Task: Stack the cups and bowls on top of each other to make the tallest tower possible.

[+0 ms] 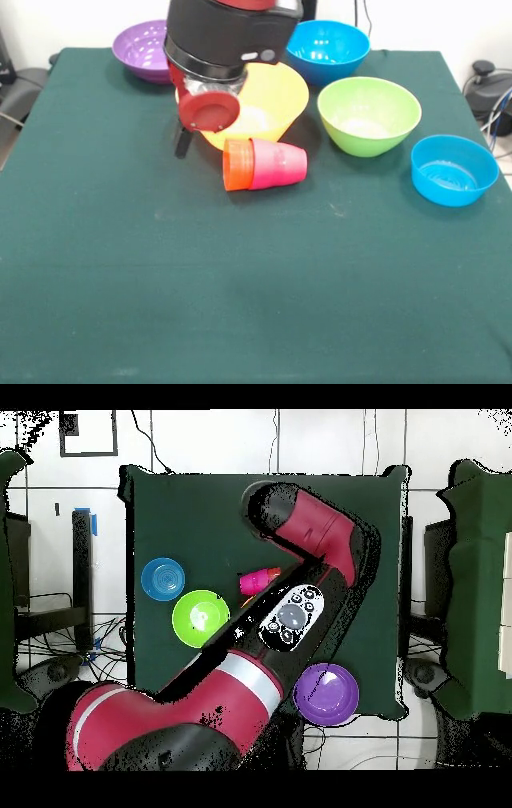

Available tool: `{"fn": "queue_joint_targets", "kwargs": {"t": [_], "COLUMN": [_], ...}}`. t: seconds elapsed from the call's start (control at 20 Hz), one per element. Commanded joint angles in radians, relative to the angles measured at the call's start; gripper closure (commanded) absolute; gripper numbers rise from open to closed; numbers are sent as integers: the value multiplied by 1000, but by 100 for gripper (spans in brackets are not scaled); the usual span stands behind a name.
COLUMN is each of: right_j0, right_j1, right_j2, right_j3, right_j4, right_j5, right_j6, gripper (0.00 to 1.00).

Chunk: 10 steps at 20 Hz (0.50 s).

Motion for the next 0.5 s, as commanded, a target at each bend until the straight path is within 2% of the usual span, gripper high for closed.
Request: {"fn": "queue_joint_targets", "kwargs": {"t": [0.05, 0.5], "right_j0": [-19, -55], "right_j1": [-30, -52], "right_j2": [234, 302], "right_j3": [134, 127], "right_j4": [-128, -222], "right_j5": [-84, -105], "right_j6": [-243, -190], "gripper": [100, 100]}}
